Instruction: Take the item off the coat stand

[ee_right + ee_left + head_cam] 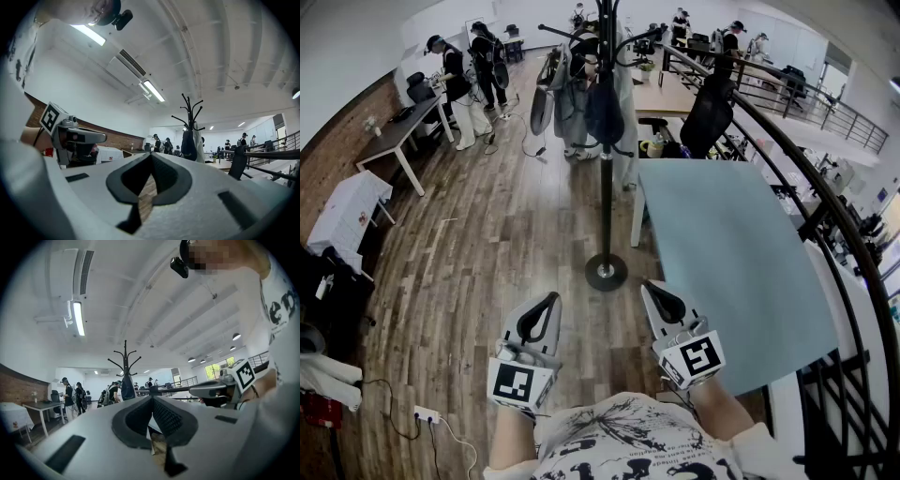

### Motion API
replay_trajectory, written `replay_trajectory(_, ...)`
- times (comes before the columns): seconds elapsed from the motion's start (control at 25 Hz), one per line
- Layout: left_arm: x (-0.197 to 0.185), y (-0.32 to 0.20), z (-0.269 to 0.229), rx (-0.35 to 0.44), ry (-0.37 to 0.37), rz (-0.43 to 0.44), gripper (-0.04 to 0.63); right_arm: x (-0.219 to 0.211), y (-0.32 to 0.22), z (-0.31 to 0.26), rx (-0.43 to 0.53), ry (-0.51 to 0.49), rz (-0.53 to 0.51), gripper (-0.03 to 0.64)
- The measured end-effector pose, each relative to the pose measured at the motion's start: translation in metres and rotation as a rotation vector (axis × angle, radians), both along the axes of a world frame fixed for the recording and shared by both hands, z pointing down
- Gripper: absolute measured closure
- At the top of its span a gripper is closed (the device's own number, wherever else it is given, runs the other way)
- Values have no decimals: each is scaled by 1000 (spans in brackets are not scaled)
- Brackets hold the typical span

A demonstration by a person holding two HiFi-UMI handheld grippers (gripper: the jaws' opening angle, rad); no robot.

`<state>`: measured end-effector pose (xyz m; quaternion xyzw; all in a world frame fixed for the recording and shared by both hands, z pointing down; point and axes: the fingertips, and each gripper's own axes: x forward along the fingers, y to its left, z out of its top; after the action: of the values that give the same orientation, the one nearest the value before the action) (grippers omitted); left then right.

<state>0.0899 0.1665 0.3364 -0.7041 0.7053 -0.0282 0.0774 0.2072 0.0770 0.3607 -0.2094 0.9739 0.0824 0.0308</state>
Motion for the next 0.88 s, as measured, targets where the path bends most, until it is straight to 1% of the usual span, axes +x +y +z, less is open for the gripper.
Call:
replay_trajectory(0.32,-12,8,1,4,30,7,591,-10,9,3,-1,0,2,624)
replay_trajectory(0.44,-20,16,4,4,27,4,591,-16,16,4,-24,-27,-1,624)
replay_trajectory(0.56,-30,26,9,-15,40,10,591,-24,23,5,-54,-45,-4,623)
replay_trajectory(0.68,-44,36,12,-23,43,4,591,-38,31,10,-55,-29,1,623)
replay_trajectory(0.8,-57,43,24,-51,53,1,591,-51,33,17,-63,-17,10,623)
replay_trajectory(0.88,-66,42,26,-43,58,-14,591,-60,32,23,-74,-7,7,623)
